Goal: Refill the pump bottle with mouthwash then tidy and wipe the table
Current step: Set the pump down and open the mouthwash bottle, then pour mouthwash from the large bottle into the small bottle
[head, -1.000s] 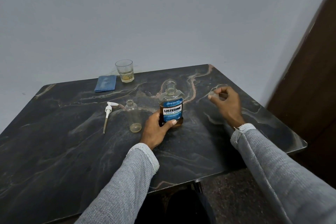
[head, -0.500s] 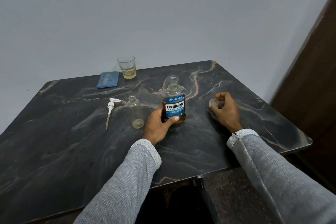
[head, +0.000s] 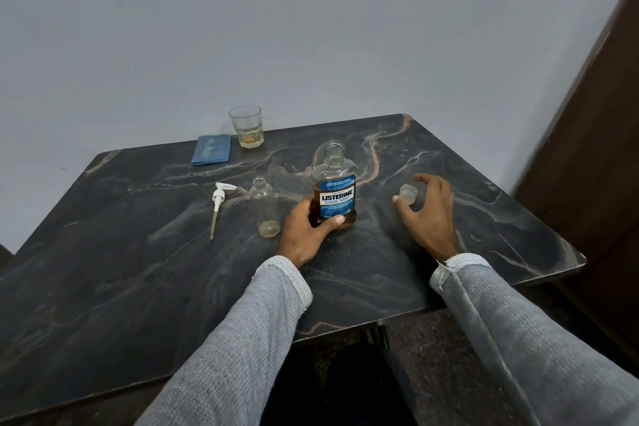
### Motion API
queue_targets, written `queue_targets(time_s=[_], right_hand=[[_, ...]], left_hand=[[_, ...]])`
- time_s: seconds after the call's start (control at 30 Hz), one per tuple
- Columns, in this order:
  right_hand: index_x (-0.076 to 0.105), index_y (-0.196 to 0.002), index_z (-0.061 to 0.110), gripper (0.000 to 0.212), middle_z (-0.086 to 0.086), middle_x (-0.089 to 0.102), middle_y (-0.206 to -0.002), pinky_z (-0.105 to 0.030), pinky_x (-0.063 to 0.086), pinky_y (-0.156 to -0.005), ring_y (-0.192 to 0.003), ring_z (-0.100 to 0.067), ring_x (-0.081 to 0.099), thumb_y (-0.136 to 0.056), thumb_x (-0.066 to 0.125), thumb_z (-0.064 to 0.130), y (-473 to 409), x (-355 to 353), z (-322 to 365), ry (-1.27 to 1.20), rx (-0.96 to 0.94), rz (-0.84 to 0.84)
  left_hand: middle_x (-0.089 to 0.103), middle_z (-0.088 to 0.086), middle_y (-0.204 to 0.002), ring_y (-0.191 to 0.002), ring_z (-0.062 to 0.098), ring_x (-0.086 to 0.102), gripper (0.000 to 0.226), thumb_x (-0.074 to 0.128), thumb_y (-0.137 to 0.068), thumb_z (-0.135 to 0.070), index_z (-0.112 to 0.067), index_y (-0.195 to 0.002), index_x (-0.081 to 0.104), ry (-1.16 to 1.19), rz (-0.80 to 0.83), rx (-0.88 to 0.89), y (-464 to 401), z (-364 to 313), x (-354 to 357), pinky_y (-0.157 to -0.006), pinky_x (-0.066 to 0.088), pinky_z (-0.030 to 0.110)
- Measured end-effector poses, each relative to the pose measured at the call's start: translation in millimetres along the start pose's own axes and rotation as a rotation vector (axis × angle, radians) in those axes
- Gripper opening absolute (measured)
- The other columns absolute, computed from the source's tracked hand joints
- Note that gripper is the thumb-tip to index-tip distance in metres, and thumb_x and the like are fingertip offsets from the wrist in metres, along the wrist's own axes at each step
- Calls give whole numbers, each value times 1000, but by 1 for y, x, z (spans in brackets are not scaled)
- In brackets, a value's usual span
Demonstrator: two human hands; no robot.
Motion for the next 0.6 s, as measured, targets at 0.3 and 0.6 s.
queue_targets(time_s=[0.3, 0.6], right_hand=[[44, -130, 30, 55, 8, 43, -130, -32, 38, -100, -122, -11, 41, -83, 70, 40, 19, 23, 59, -191, -61, 253], [30, -143, 23, 80, 1, 44, -143, -28, 43, -99, -126, -11, 45, -79, 77, 35, 20, 50, 94, -462, 66, 472]], left_hand=[[47, -12, -134, -128, 2, 43, 72, 73, -85, -15, -17, -147, 36, 70, 102, -52, 34, -2, -17, -102, 37, 13], [73, 2, -83, -74, 11, 69, 3, 72, -85, -13, -14, -88, 70, 42, -195, -15, 76, 1, -79, -69, 55, 21]])
Point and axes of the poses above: each hand's wrist, its own y-axis away from the middle knuckle, its own x-axis out of the palm, z = x × y, the point moved 5 cm from there along -y, towards the middle knuckle
